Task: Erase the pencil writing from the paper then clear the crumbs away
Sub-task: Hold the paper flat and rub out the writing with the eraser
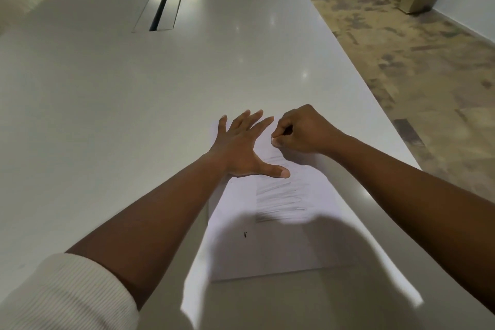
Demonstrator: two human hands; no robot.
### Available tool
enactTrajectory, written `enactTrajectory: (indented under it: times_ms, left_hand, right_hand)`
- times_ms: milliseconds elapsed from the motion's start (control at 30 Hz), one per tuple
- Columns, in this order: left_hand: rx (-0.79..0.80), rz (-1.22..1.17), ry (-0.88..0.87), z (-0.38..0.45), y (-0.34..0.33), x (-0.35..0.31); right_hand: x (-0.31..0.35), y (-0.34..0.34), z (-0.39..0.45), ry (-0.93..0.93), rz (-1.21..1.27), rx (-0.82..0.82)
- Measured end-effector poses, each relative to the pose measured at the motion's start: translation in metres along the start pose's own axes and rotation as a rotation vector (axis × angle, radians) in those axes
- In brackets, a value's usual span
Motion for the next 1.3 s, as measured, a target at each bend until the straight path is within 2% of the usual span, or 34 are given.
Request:
enactTrajectory:
  times_ms: [100, 233, 500, 1100, 1300]
  left_hand:
    - [-0.004, 0.003, 0.002, 0.000, -0.001, 0.000]
    - [-0.015, -0.002, -0.005, 0.001, -0.001, 0.000]
    - [-0.018, -0.003, -0.007, -0.003, -0.001, 0.001]
    - [-0.001, 0.011, -0.044, -0.035, -0.002, -0.001]
    - [0.000, -0.002, -0.033, -0.034, -0.002, -0.002]
  right_hand:
    - [-0.004, 0.001, -0.001, -0.023, 0.029, 0.020]
    - [-0.007, 0.005, -0.002, -0.040, 0.044, -0.052]
    - [0.003, 0.003, 0.001, -0.051, -0.049, 0.014]
    - [0.009, 0.002, -0.004, -0.099, -0.096, -0.024]
    - [0.015, -0.002, -0.011, -0.050, -0.126, -0.077]
Point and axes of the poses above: each hand's wrist, its own z-axis towards the middle knuckle, its own y-axis out of the back of the hand, x = y × z, the point moved 4 cm from there along z, towards the middle knuckle, and after that the axes turned 3 degrees about -x, right-handed, at the moved point
